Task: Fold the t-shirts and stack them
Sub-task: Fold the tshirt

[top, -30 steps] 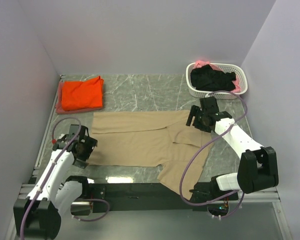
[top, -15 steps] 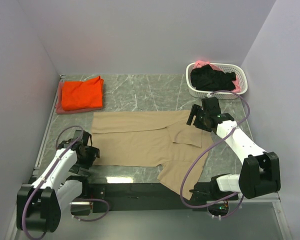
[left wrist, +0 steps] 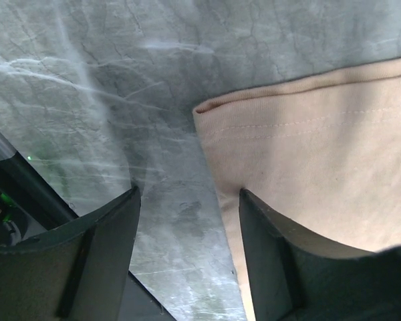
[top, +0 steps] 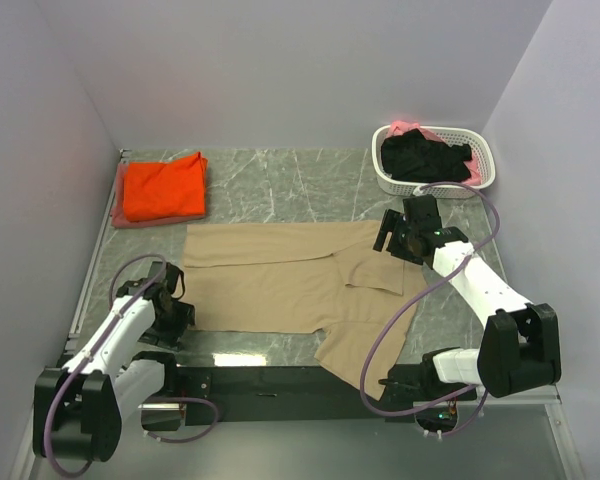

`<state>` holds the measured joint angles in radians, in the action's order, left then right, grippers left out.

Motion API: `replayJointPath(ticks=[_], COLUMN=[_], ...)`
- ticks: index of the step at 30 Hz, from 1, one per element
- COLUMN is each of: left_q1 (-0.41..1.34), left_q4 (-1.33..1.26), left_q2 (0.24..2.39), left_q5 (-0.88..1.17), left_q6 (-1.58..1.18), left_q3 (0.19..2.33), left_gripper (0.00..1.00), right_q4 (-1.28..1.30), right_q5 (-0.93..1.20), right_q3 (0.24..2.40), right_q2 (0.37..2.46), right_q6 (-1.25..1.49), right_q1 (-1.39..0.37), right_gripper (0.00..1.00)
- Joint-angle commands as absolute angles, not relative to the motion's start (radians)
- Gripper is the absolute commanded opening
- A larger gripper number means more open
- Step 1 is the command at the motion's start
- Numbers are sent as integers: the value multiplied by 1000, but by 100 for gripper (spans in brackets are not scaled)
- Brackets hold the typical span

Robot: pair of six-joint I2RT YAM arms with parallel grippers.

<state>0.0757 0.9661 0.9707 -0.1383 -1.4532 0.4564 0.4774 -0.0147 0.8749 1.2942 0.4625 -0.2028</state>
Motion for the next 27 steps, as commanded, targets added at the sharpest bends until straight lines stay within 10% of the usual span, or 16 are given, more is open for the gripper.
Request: replayJointPath(ticks=[1, 10, 22, 27], left_q1=[80, 80, 78, 78], left_q4=[789, 770, 707, 684], left_q2=[1032, 1085, 1140, 1163], left_q5=[-184, -221, -241, -238], left_q6=[-1486, -1489, -1467, -1439], left_q3=[443, 454, 465, 472], left_gripper=[65, 40, 37, 9], right_q4=[449, 465, 495, 574], right_q5=[-23, -26, 123, 107], right_q3=[865, 847, 741, 739], right_q2=[1270, 1253, 1080, 1016], right_q6=[456, 451, 404, 403], right_q1=[-196, -198, -265, -340], right_gripper=[83, 83, 82, 82])
